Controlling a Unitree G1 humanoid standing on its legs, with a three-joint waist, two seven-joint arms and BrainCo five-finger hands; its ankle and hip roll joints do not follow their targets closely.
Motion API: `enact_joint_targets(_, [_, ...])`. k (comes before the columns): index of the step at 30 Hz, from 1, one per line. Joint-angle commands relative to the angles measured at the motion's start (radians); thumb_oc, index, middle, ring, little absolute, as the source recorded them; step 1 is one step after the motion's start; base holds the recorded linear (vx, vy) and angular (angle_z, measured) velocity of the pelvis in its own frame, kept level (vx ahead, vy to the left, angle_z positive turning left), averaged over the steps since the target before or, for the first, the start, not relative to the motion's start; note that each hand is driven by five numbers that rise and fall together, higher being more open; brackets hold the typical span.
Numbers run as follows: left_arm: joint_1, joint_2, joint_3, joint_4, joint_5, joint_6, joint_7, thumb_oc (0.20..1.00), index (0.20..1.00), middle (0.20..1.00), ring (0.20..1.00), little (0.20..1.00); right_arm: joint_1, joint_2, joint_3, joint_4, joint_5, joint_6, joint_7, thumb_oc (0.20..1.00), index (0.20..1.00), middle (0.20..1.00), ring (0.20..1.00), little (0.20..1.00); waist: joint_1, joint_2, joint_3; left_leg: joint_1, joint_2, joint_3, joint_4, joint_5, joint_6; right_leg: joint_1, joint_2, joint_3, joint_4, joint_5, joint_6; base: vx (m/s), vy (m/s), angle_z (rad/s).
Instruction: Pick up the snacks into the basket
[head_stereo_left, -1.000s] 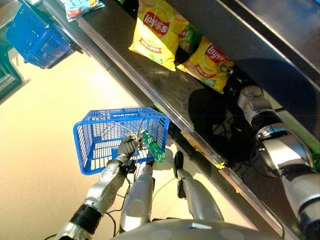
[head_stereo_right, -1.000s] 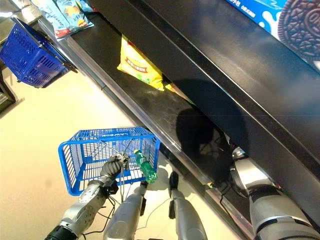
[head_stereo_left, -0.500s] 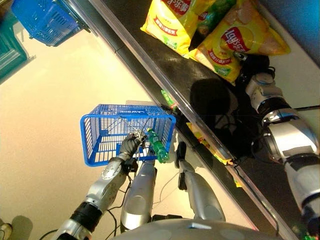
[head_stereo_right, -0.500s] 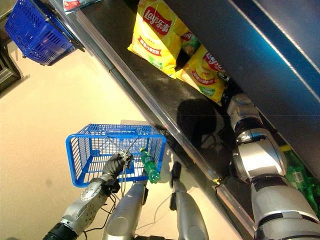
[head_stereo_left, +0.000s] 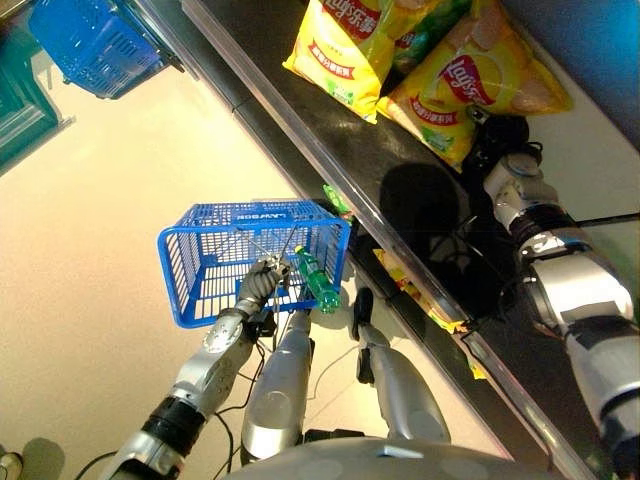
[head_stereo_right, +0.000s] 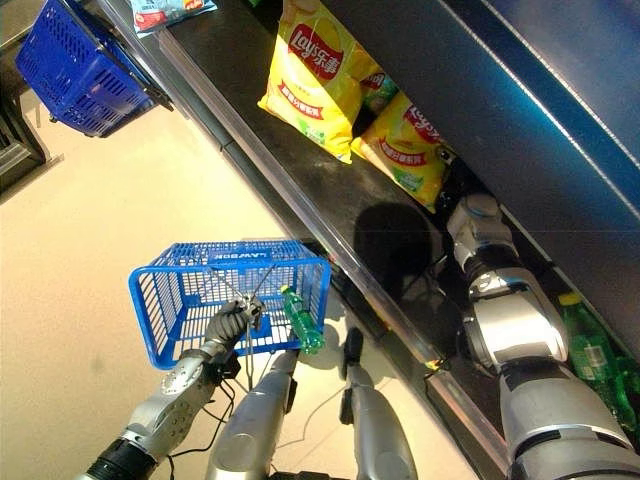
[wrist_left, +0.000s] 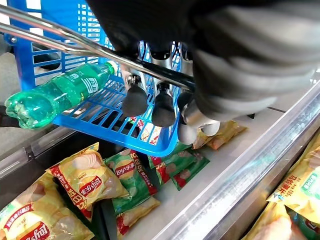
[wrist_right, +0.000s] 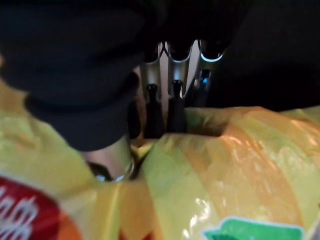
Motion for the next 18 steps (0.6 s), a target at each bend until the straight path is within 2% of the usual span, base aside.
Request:
enact_joint_targets(1, [0.017,-0.030,0.020,-0.191,-0.039,-0.091,-0.047,0.200,0.200,0.200,0.200,0.200,0.043,0.020,0.009,-0.149,0.046,-0.089,-0.004,0.200,0.200,0.200,0.200,0.200,0.019,-0.030,-0.065,-0.015,-0.036,0.018,0.096,-0.114,-0.005,0.052,-0.065,0.014,0.064,-0.080,0.135,0.00,0.060,0.00])
enact_joint_targets(3, [0.017,-0.038,0.037,-0.178,-0.041,-0.094,-0.044,0.200,0.200,0.200,0.200,0.200,0.163,0.042,0.001,-0.342,0.029,-0.119,0.003,0.200,0.200,0.200,0.200,0.200,-0.004,-0.033,-0.066,-0.009,-0.042,0.034,0.104,-0.125,0.003,0.050,-0.070,0.025,0.077,-0.068,0.143,-0.02,0.118,-0.01])
enact_joint_targets(4, [0.018,-0.038,0.036,-0.178,-0.041,-0.095,-0.044,0.200,0.200,0.200,0.200,0.200,0.169,0.043,0.000,-0.349,0.027,-0.117,-0.001,0.200,0.200,0.200,0.200,0.200,-0.003,-0.033,-0.068,-0.008,-0.042,0.035,0.104,-0.125,0.003,0.051,-0.070,0.026,0.077,-0.068,0.143,-0.03,0.109,-0.03])
enact_joint_targets(6, [0.021,-0.037,0.051,-0.163,-0.043,-0.099,-0.045,0.200,0.200,0.200,0.200,0.200,0.248,0.057,-0.014,-0.447,0.011,-0.129,0.003,0.200,0.200,0.200,0.200,0.200,-0.021,-0.035,-0.072,-0.003,-0.040,0.058,0.089,-0.121,0.009,0.040,-0.075,0.041,0.069,-0.035,0.154,-0.05,0.113,-0.12])
enact_joint_targets(8, [0.018,-0.039,0.085,-0.145,-0.036,-0.110,-0.034,0.200,0.200,0.200,0.200,0.200,0.379,0.104,-0.023,-0.590,-0.025,-0.151,0.015,0.200,0.200,0.200,0.200,0.200,-0.050,-0.041,-0.082,0.006,-0.025,0.103,0.055,-0.104,0.017,0.015,-0.080,0.079,0.041,0.035,0.180,-0.09,0.131,-0.35])
enact_joint_targets(9, [0.019,-0.038,0.085,-0.145,-0.036,-0.110,-0.035,0.200,0.200,0.200,0.200,0.200,0.382,0.105,-0.023,-0.595,-0.026,-0.149,0.012,0.200,0.200,0.200,0.200,0.200,-0.048,-0.042,-0.084,0.006,-0.024,0.105,0.054,-0.104,0.017,0.014,-0.079,0.082,0.040,0.037,0.181,-0.11,0.102,-0.63])
enact_joint_targets(10, [0.017,-0.028,0.105,-0.147,-0.027,-0.113,-0.031,0.200,0.200,0.200,0.200,0.200,0.460,0.140,-0.041,-0.658,-0.039,-0.152,0.028,0.200,0.200,0.200,0.200,0.200,-0.048,-0.034,-0.088,0.005,-0.003,0.119,0.065,-0.095,0.021,0.025,-0.055,0.074,0.097,-0.020,0.174,-0.07,0.054,-0.54])
enact_joint_targets(11, [0.017,-0.027,0.105,-0.148,-0.027,-0.113,-0.031,0.200,0.200,0.200,0.200,0.200,0.461,0.140,-0.041,-0.659,-0.039,-0.152,0.027,0.200,0.200,0.200,0.200,0.200,-0.047,-0.035,-0.090,0.002,-0.003,0.119,0.064,-0.091,0.021,0.021,-0.056,0.074,0.097,-0.018,0.174,-0.15,0.079,-0.56])
enact_joint_targets(12, [0.027,-0.028,0.131,-0.147,-0.018,-0.112,-0.029,0.200,0.200,0.200,0.200,0.200,0.550,0.174,-0.062,-0.705,-0.039,-0.161,0.037,0.200,0.200,0.200,0.200,0.200,-0.037,-0.028,-0.109,0.006,0.027,0.141,0.055,-0.083,0.022,0.070,-0.052,0.031,0.157,-0.112,0.153,-0.09,0.024,-0.36])
enact_joint_targets(13, [0.027,-0.028,0.131,-0.147,-0.018,-0.112,-0.029,0.200,0.200,0.200,0.200,0.200,0.551,0.175,-0.063,-0.706,-0.039,-0.160,0.036,0.200,0.200,0.200,0.200,0.200,-0.037,-0.029,-0.111,0.004,0.027,0.141,0.053,-0.079,0.021,0.067,-0.052,0.032,0.157,-0.110,0.153,-0.17,0.007,-0.66])
enact_joint_targets(14, [0.039,-0.038,0.157,-0.138,-0.011,-0.107,-0.031,0.200,0.200,0.200,0.200,0.200,0.616,0.195,-0.073,-0.743,-0.069,-0.158,0.045,0.200,0.200,0.200,0.200,0.200,-0.019,-0.032,-0.140,0.009,0.058,0.166,0.052,-0.078,0.022,0.136,-0.073,-0.006,0.204,-0.167,0.140,-0.09,-0.017,-0.58])
enact_joint_targets(16, [0.049,-0.038,0.164,-0.132,-0.009,-0.104,-0.036,0.200,0.200,0.200,0.200,0.200,0.638,0.201,-0.078,-0.743,-0.073,-0.155,0.051,0.200,0.200,0.200,0.200,0.200,-0.009,-0.037,-0.154,0.010,0.067,0.176,0.055,-0.079,0.021,0.170,-0.082,-0.005,0.205,-0.177,0.138,-0.09,-0.062,-0.58])
enact_joint_targets(17, [0.077,-0.042,0.187,-0.123,-0.012,-0.097,-0.047,0.200,0.200,0.200,0.200,0.200,0.695,0.213,-0.090,-0.769,-0.085,-0.149,0.068,0.200,0.200,0.200,0.200,0.200,0.004,-0.044,-0.194,0.003,0.092,0.199,0.055,-0.067,0.017,0.229,-0.105,0.006,0.205,-0.165,0.145,-0.10,-0.131,-0.65])
enact_joint_targets(18, [0.089,-0.040,0.196,-0.124,-0.014,-0.095,-0.050,0.200,0.200,0.200,0.200,0.200,0.725,0.216,-0.092,-0.790,-0.098,-0.144,0.076,0.200,0.200,0.200,0.200,0.200,0.009,-0.051,-0.207,0.007,0.098,0.209,0.061,-0.068,0.014,0.263,-0.125,0.015,0.200,-0.160,0.151,-0.13,-0.169,-0.76])
